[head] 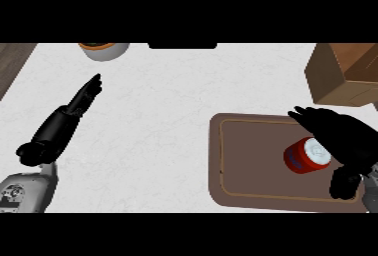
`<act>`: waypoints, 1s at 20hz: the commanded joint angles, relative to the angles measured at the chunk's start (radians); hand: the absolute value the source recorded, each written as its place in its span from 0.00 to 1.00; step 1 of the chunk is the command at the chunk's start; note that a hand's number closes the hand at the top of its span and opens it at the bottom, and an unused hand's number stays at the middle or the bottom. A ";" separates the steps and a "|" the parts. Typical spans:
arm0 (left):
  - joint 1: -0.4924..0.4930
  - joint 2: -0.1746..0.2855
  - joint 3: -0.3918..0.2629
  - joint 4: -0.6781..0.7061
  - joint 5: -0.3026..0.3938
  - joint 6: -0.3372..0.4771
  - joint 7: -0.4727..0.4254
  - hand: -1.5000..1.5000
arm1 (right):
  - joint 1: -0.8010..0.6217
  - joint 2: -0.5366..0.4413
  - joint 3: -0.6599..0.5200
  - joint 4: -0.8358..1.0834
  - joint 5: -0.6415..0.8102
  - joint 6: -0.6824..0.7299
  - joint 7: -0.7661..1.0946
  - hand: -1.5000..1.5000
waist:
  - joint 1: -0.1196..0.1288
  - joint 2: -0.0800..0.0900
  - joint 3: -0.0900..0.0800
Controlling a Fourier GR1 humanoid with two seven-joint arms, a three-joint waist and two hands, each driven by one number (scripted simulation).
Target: Pick the can from the tray and place it in the cardboard box
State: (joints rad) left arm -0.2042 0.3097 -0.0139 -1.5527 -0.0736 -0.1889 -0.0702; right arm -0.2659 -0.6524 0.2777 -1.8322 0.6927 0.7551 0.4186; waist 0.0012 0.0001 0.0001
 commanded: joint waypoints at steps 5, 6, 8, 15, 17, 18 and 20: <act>0.005 -0.027 0.020 0.038 -0.021 -0.032 -0.051 0.50 | -0.029 0.045 -0.013 0.090 0.149 -0.006 -0.047 0.00 | 0.002 0.001 0.000; -0.010 -0.030 0.029 0.007 -0.032 -0.019 -0.002 0.50 | 0.059 0.022 -0.024 0.066 0.172 -0.050 -0.105 0.00 | -0.001 0.000 0.000; -0.006 -0.064 0.001 0.012 -0.057 0.000 0.003 0.50 | 0.099 0.029 -0.014 0.067 0.208 -0.077 -0.117 0.00 | -0.003 0.000 0.000; -0.040 -0.078 0.019 -0.010 -0.048 -0.026 0.056 0.50 | -0.048 0.065 -0.035 0.295 0.252 -0.091 -0.268 1.00 | 0.005 0.001 0.000; 0.016 -0.040 0.046 -0.024 -0.037 -0.055 0.002 0.50 | 0.044 0.019 -0.019 0.198 0.243 -0.128 -0.359 1.00 | 0.001 0.000 0.000; -0.020 -0.027 0.069 0.026 -0.036 -0.059 -0.025 0.50 | 0.060 0.044 0.007 0.204 0.283 -0.205 -0.364 1.00 | -0.001 0.001 0.000; -0.036 -0.038 0.063 0.061 -0.040 -0.064 -0.020 0.50 | 0.078 0.056 0.002 0.128 0.299 -0.203 -0.345 1.00 | -0.007 0.000 0.000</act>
State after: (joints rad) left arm -0.2161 0.2640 0.0281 -1.5536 -0.1157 -0.2365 -0.0620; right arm -0.2230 -0.6065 0.2608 -1.6401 0.9545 0.5984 0.1070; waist 0.0008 -0.0002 -0.0003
